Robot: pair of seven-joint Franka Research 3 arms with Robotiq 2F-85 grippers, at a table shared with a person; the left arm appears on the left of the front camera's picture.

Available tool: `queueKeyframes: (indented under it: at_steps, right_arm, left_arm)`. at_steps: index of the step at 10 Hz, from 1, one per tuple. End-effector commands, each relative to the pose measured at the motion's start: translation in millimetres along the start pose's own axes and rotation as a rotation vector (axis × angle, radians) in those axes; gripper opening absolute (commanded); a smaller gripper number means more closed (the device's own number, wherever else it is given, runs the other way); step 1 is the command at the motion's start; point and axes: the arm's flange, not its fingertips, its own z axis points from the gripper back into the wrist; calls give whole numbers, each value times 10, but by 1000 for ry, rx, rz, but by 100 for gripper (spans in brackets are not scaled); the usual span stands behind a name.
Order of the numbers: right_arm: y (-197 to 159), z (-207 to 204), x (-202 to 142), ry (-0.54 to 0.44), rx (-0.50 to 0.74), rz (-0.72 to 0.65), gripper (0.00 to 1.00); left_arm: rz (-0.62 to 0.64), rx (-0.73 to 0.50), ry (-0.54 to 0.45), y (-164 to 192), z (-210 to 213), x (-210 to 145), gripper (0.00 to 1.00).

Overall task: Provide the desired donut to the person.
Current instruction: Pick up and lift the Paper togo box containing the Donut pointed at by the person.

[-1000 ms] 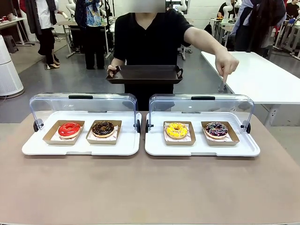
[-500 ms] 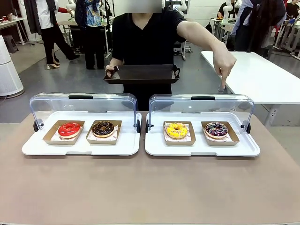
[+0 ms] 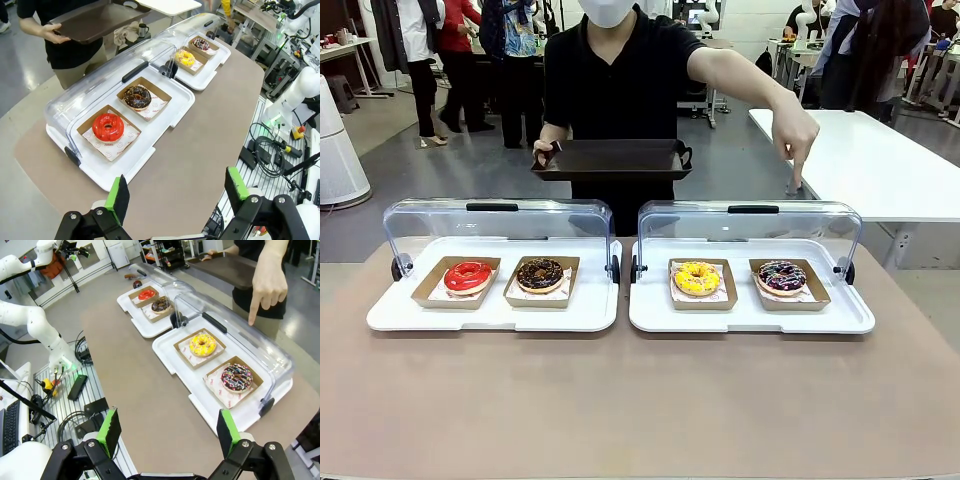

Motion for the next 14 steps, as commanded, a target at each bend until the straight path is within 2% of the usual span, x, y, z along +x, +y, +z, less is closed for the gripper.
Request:
queueKeyframes:
  at_steps: [1,9,11,14]
  right_arm:
    - [-4,4,10,-16,8,6,100]
    - [0,0,0,0,0,0,100]
    - [-44,-458,175,238,80,31,100]
    - [-7,-1265,397,494,154,117,100]
  left_arm:
    - [-13,-8,-17,1,-3,-3,100]
    - [-13,-8,-17,1,-3,-3,100]
    - [-13,-8,-17,1,-3,-3,100]
    - [-13,-8,-17,1,-3,-3,100]
